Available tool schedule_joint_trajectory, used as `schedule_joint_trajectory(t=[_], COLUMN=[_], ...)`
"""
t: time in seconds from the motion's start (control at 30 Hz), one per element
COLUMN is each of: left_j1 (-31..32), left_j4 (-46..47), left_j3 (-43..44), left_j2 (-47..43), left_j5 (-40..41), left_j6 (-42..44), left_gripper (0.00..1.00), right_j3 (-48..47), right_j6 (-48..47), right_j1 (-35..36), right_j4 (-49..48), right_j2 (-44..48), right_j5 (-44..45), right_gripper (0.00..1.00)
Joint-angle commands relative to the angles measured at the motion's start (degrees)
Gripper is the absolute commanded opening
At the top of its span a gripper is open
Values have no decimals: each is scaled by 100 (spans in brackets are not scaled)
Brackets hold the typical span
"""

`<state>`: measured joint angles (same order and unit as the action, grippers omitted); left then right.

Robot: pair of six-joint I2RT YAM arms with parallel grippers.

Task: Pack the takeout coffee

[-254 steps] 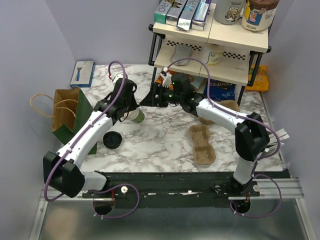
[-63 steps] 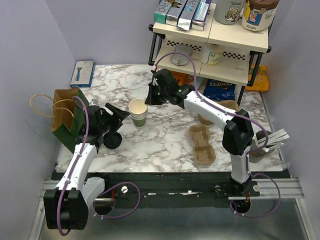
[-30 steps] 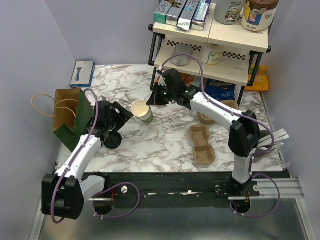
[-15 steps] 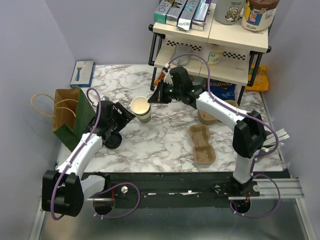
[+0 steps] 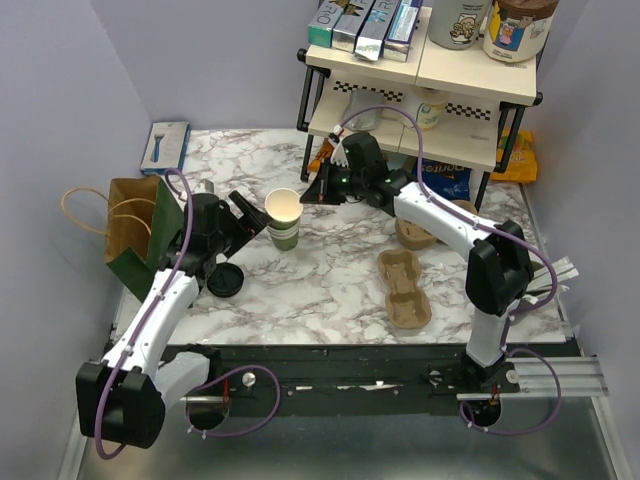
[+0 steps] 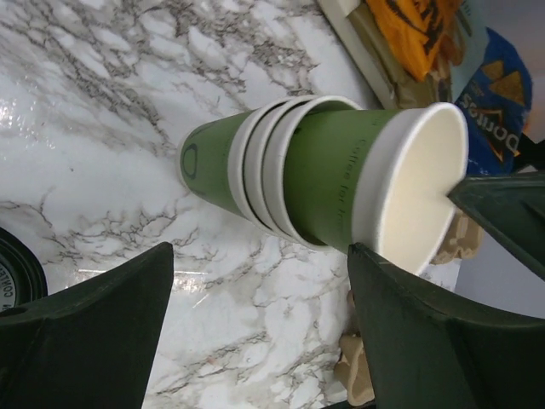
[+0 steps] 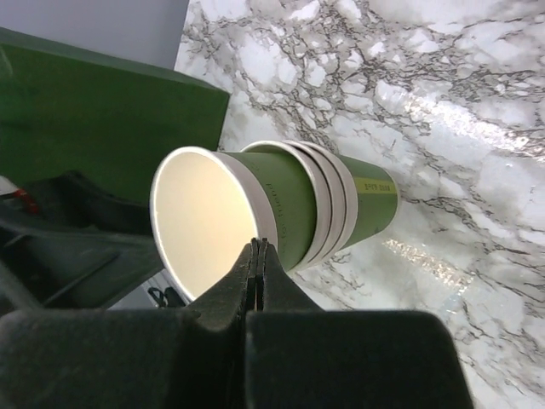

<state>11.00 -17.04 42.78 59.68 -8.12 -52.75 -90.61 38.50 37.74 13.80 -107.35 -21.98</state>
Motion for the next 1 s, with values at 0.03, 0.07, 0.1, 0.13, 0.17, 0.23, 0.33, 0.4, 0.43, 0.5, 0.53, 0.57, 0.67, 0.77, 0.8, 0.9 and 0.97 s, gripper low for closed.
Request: schedule_joint_trajectory(t=[0.03,0.07,0.1,0.13,0.17,0.23,0.33,0.4,0.43,0.5,0.53,0.57,0.67,0.77,0.8,0.9,0.97], left_j1=[25,25,25,25,25,25,25,25,25,25,33,42,156,288,349,420,420], left_j4=[-361,-440,-467,-519,-589,-625,-617,-634,-643,-616,-617,-573,-476,-519,-581,-792,-897], left_j3=[423,485,529,573,651,705,810,889,916,995,1030,1091,1266,1539,1618,1847,1917], left_j2=[-360,-369,-361,-343,-291,-229,-106,8,61,210,289,438,841,1307,1422,1827,2037], left_j5=[293,389,408,442,486,478,487,513,522,522,522,522,522,670,750,1014,1084], left_j6=[212,265,300,327,379,406,432,450,459,467,476,476,555,757,801,915,977], left_gripper=[99,99,99,99,99,99,99,99,99,99,99,99,99,99,99,99,96], right_j3=[-431,-475,-484,-484,-484,-458,-274,-98,85,271,411,699,1472,2071,2456,3038,3224], right_j6=[-343,-395,-413,-422,-448,-475,-510,-536,-537,-545,-554,-554,-721,-1396,-1720,-1925,-1943], right_j1=[-12,-21,-12,-21,-21,-30,-108,-179,-205,-302,-337,-398,-425,-425,-416,-416,-425], right_j4=[219,219,219,211,219,184,167,149,132,140,140,140,123,-9,-53,-71,-106], right_j2=[320,381,512,600,671,907,1259,1462,1558,1840,1945,2146,2446,2754,2868,2965,3036], right_j5=[308,378,387,387,413,431,492,571,589,581,581,598,563,89,-33,-78,-149], right_gripper=[1,1,1,1,1,1,1,1,1,1,1,1,1,1,1,1,1])
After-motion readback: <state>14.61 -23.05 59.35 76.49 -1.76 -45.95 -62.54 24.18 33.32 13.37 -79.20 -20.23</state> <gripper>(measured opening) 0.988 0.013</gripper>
